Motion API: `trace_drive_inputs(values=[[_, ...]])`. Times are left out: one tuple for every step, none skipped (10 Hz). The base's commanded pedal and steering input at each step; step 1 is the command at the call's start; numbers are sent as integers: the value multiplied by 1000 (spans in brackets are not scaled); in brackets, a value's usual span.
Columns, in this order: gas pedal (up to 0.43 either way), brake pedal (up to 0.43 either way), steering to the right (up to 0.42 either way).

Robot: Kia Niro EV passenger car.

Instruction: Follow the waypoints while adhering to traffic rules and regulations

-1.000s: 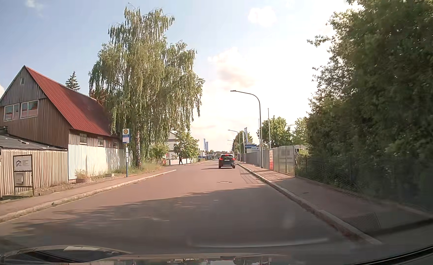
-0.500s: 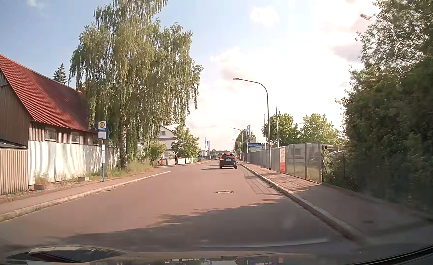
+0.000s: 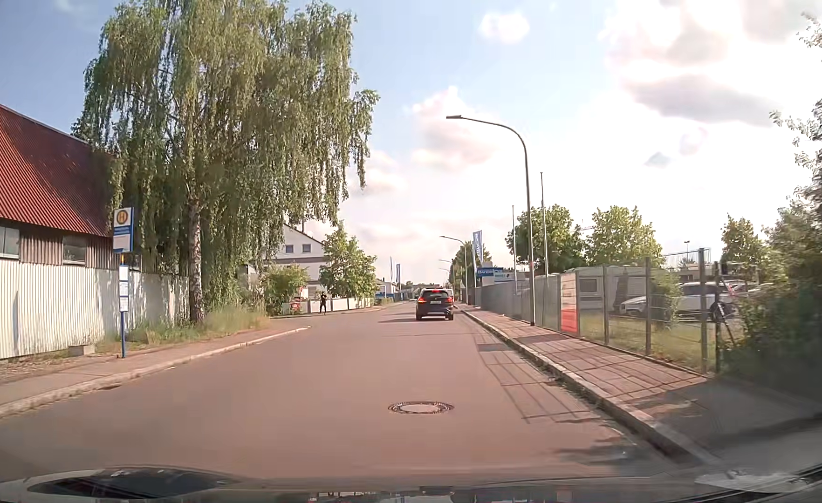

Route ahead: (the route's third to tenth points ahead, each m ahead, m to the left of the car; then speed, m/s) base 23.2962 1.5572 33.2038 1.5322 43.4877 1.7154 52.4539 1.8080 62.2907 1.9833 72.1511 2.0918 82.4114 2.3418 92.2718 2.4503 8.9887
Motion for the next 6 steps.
trace_drive_inputs(values=[[0,12,-9],[0,18,-9],[0,12,-8],[0,12,-7],[0,12,-7],[0,12,-7]])
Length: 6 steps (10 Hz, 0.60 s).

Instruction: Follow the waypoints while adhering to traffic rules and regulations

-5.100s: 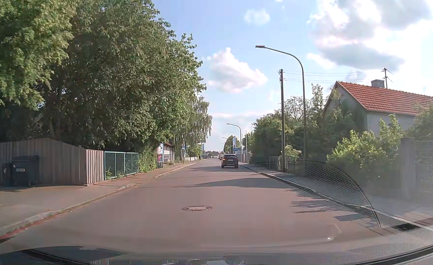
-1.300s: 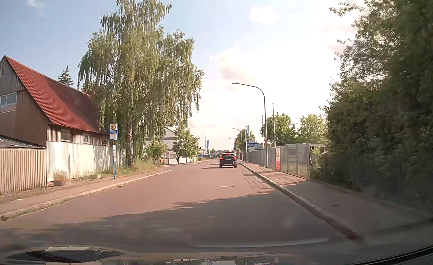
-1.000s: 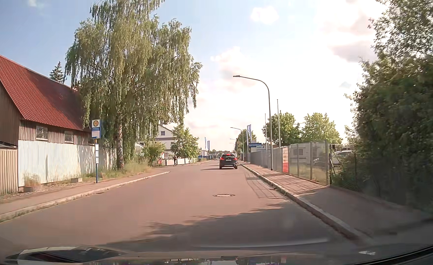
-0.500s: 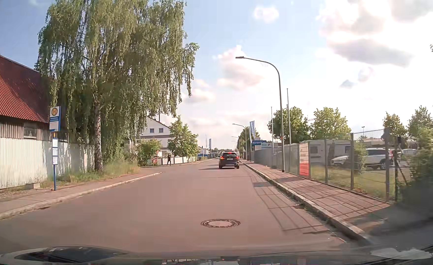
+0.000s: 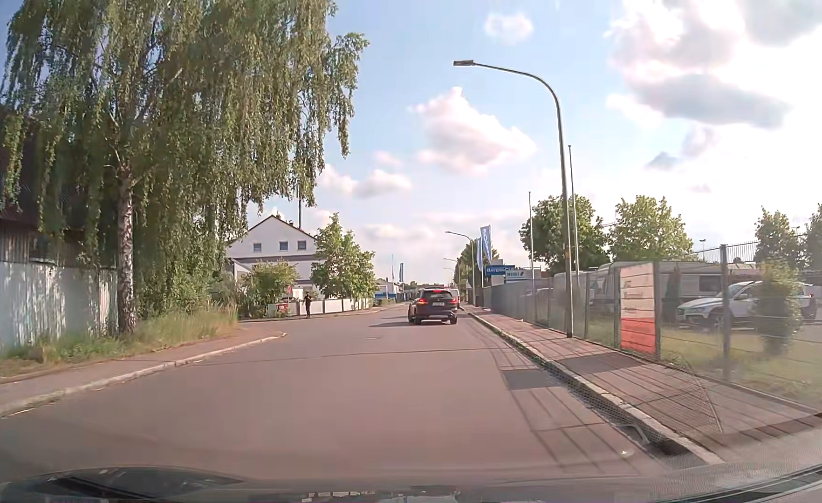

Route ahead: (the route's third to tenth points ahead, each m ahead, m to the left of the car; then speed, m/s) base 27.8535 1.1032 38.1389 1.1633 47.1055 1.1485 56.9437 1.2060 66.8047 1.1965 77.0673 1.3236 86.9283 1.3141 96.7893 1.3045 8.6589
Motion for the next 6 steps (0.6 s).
trace_drive_inputs(values=[[0,12,-6],[0,12,-6],[0,12,-5],[0,12,-5],[0,12,-3],[0,18,-1]])
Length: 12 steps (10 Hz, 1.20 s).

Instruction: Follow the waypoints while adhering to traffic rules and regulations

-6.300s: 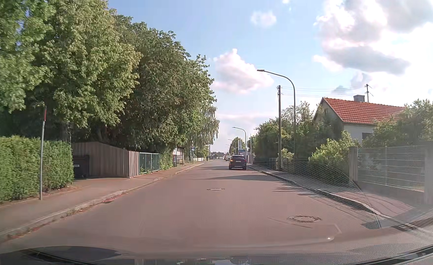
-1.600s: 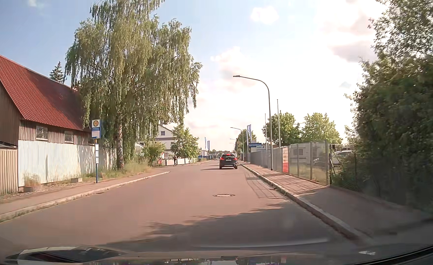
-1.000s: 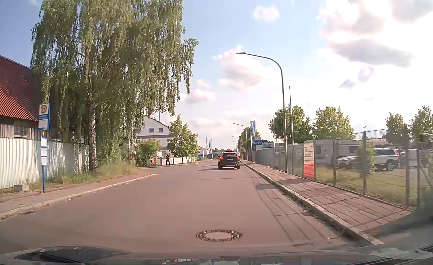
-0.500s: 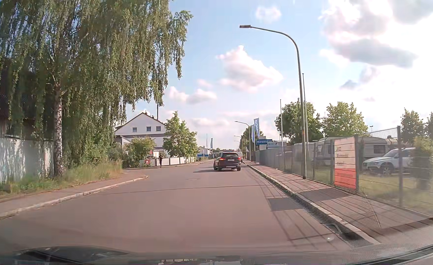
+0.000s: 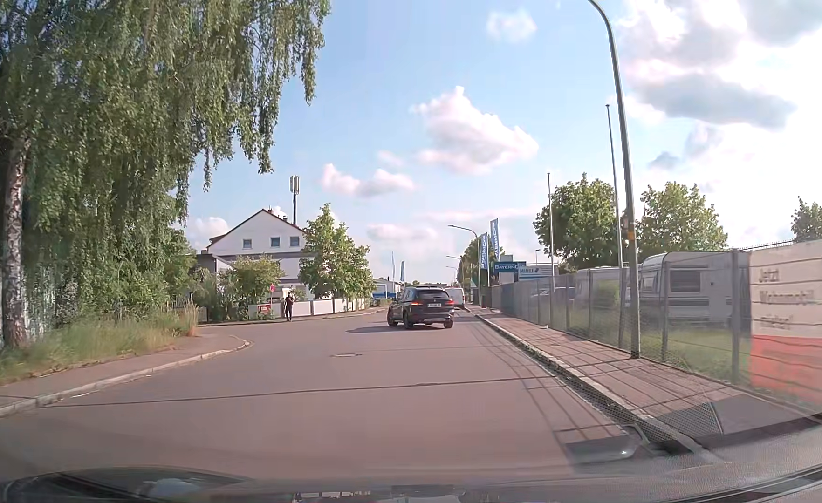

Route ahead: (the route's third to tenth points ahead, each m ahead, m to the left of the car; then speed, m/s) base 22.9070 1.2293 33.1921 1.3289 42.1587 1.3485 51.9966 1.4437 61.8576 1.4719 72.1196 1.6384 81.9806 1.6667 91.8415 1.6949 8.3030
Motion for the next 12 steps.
trace_drive_inputs(values=[[0,24,2],[0,24,2],[0,37,2],[0,43,2],[0,43,2],[0,43,2],[0,43,2],[0,43,0],[0,43,-3],[0,43,-6],[0,43,-5],[0,43,-1]])
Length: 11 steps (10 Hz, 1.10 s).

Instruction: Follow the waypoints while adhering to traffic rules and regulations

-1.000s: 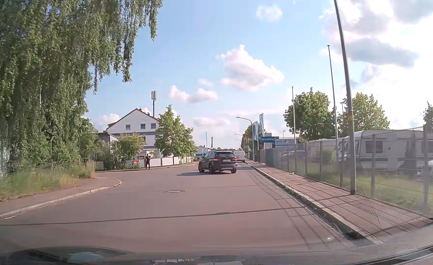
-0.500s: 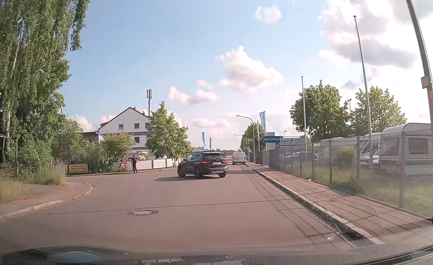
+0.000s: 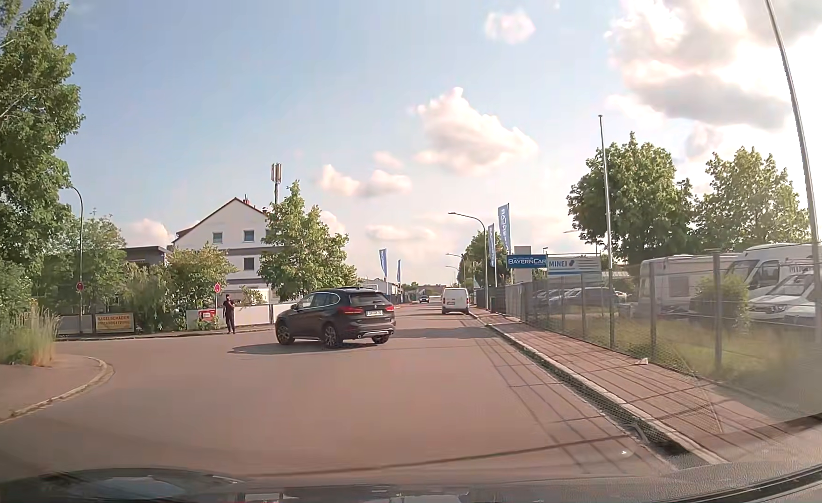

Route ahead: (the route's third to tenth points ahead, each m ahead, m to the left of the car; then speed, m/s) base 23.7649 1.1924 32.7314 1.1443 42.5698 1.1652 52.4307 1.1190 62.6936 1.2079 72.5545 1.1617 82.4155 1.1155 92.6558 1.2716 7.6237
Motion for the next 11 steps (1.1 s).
trace_drive_inputs(values=[[0,49,1],[0,49,2],[0,55,2],[0,55,1],[0,55,1],[0,55,1],[0,49,1],[0,43,0],[0,30,0],[0,12,-1],[0,12,-1]])
